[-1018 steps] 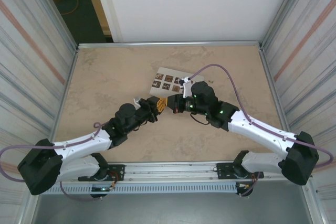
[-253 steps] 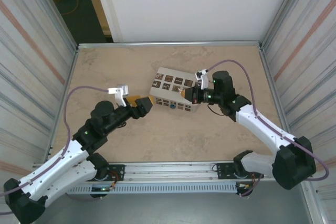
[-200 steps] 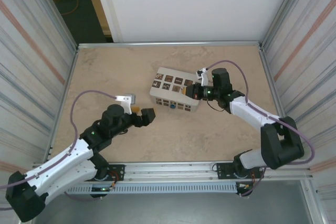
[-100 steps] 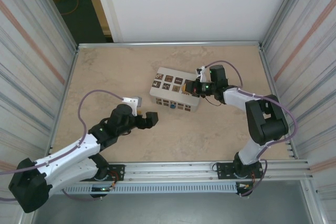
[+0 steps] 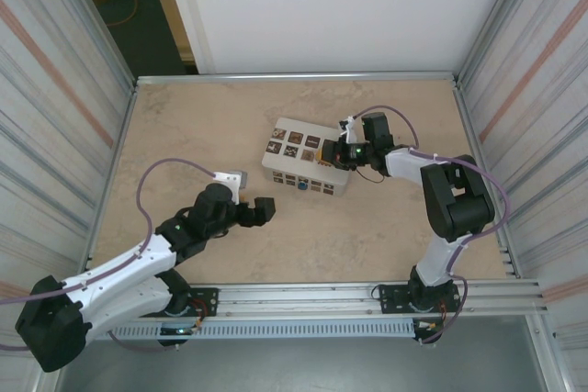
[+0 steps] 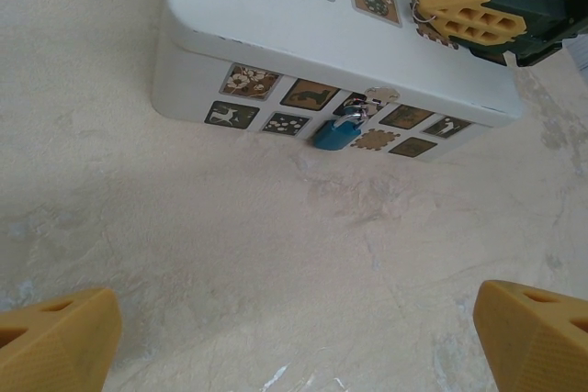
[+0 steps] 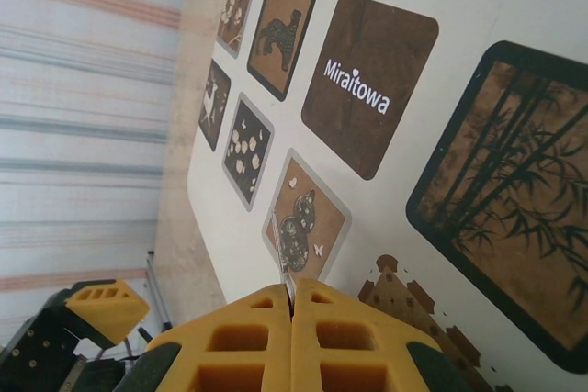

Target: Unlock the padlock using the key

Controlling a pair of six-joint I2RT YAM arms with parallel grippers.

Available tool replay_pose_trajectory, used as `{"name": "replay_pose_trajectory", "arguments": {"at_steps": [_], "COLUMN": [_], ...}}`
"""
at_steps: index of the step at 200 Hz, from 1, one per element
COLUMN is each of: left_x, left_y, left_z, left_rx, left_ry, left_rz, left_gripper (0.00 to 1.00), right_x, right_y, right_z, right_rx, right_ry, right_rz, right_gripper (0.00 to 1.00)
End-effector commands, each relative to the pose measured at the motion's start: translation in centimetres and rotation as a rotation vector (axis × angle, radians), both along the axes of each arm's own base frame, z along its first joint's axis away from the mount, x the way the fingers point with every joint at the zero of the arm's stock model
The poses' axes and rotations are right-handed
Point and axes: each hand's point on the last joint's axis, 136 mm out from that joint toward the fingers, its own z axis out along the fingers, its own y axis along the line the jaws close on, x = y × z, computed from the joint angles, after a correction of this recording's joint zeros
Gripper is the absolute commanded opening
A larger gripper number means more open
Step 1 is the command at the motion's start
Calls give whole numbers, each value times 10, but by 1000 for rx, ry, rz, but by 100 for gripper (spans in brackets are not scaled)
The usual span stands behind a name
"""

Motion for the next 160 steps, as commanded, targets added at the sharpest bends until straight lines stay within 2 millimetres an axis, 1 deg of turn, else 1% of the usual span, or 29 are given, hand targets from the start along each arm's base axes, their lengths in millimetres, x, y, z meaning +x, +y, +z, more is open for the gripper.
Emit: {"name": "replay_pose_trajectory", "arguments": {"at_steps": [1,44,71,103,129,160], "left_x": [-1,1,2,3,5,8], "left_y": [4,1,1,5,12,18], "left_z": [-8,-12,-16,-27,-37,-43], "left_rx": [39,29,25,35,49,57], "left_ry": [-7,10,22,57,84,100], "left_rz": [-1,-9,-6,5,31,43], "left_gripper": [99,99,99,97,95,91], "right_x": [-14,-24,-28,-31,-31,-31], "right_y": [5,18,28,38,40,39], "right_z": [-31,-43,-46,-50,-51,-49], "right_rx": [-61,-70,-65,-62,-63,-66], "right_ry": [74,95,103,108,112,109], "right_rz": [33,66,78,85,83,79], "right_gripper": [0,0,0,0,0,0]}}
